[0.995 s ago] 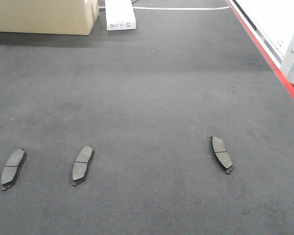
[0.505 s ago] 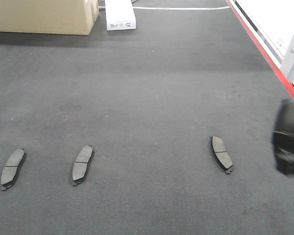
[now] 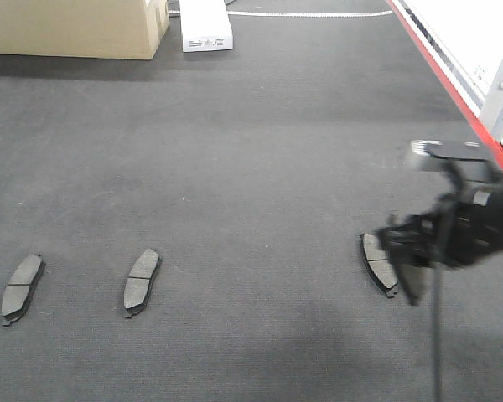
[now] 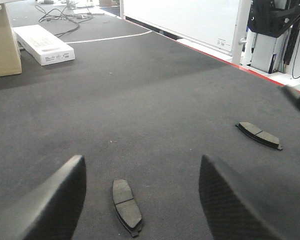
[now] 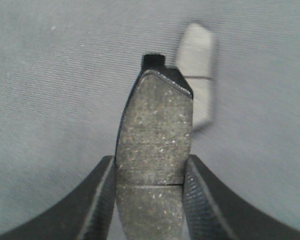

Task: Move and align brake pads A on conveyor
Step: 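Lower the right gripper and set its pad beside the other pad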

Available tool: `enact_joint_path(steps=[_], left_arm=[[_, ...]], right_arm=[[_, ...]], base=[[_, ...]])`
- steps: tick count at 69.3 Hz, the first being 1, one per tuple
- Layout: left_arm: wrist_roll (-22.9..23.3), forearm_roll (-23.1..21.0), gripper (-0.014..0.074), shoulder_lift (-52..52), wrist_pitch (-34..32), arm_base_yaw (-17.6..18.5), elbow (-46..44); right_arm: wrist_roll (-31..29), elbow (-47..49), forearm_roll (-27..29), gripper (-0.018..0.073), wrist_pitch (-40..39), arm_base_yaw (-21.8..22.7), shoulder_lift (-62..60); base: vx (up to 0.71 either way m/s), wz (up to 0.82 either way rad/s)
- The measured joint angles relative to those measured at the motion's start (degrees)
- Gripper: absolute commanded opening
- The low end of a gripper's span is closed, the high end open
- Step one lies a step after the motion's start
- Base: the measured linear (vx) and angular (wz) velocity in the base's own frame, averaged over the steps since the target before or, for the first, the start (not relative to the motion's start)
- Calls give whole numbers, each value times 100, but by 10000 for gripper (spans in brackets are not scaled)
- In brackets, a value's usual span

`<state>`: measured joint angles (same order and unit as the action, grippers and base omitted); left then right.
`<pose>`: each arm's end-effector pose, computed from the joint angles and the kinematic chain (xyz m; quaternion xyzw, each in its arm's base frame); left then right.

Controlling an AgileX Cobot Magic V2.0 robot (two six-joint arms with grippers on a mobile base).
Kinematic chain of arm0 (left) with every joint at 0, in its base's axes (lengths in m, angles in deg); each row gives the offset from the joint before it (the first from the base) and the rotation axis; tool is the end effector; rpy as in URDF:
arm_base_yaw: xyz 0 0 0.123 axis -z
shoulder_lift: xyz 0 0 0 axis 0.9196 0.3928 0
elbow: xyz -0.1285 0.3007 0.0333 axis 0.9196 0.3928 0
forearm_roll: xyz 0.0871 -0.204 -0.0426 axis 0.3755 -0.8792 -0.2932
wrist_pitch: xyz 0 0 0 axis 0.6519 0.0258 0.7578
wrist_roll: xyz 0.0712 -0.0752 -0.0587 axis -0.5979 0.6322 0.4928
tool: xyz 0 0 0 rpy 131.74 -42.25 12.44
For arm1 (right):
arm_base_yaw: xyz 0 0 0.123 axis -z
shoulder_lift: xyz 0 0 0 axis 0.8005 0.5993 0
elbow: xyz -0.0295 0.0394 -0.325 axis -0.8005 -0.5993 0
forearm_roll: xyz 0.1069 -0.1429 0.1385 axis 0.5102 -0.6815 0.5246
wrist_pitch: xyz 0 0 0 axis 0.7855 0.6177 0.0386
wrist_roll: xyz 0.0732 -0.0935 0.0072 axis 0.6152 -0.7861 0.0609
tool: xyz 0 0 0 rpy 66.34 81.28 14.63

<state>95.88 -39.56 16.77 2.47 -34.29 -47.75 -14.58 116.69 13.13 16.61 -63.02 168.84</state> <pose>0.0272 -0.0042 0.3055 0.1594 0.7510 -0.1673 0.6186 0.2474 0.0659 0.2903 -0.0834 0.9669 0.1168 0.2109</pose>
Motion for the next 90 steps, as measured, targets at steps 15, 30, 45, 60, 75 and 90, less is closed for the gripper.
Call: enact_joint_path(steps=[15, 30, 45, 60, 75, 90], left_arm=[[0, 0, 464, 0, 5, 0, 0], [0, 0, 464, 0, 5, 0, 0], [0, 0, 464, 0, 5, 0, 0], [0, 0, 464, 0, 5, 0, 0], [0, 0, 464, 0, 5, 0, 0], [0, 0, 464, 0, 5, 0, 0]], right_arm=[[1155, 916, -577, 40, 4, -1151, 1006], [2717, 1723, -1474, 49, 86, -1956, 1959], [3220, 2195, -1363, 130, 199, -2070, 2759], [3251, 2426, -1232, 373, 260, -2070, 3339], [3251, 2459, -1238, 528, 199, -2070, 3374], [3251, 2459, -1573, 525, 304, -2070, 2876]], base=[[0, 0], [0, 0], [0, 0], [0, 0], [0, 0], [0, 0]])
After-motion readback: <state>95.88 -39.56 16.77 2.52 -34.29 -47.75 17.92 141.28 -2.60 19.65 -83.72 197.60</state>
